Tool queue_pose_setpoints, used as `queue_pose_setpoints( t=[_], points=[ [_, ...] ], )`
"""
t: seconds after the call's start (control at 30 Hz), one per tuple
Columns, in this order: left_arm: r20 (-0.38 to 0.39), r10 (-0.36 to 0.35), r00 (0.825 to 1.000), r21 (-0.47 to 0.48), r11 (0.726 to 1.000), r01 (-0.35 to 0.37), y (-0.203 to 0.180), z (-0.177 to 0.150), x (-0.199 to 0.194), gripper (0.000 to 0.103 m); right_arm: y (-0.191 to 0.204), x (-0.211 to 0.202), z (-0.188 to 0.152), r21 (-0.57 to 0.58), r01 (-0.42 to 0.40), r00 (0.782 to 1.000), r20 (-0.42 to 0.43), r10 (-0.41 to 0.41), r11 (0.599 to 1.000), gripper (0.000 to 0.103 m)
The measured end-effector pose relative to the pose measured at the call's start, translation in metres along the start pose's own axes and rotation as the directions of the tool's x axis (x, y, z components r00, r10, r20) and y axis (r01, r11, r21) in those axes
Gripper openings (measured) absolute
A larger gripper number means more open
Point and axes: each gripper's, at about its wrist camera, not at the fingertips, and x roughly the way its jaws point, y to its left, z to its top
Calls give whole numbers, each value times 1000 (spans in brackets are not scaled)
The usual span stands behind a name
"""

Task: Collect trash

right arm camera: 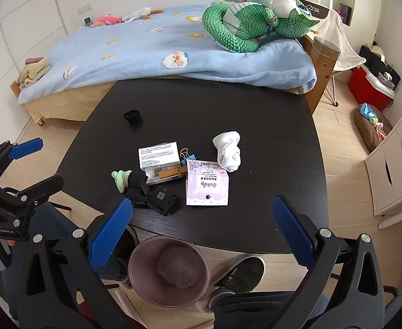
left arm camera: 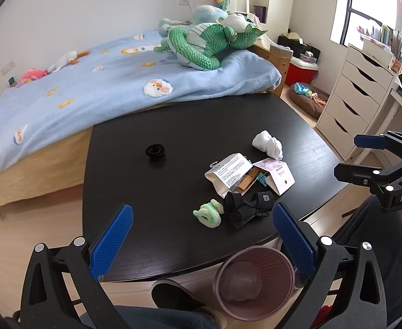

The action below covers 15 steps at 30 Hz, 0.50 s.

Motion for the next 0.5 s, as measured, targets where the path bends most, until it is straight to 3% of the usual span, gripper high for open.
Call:
queue_pose_setpoints(
  t=[0.5],
  points=[
    [-3, 2, 1000, -6, 1000, -2, 0, -2, 2, 98, 2, 5, 0, -2, 0, 1000, -15, 0, 1000, 100]
  ],
)
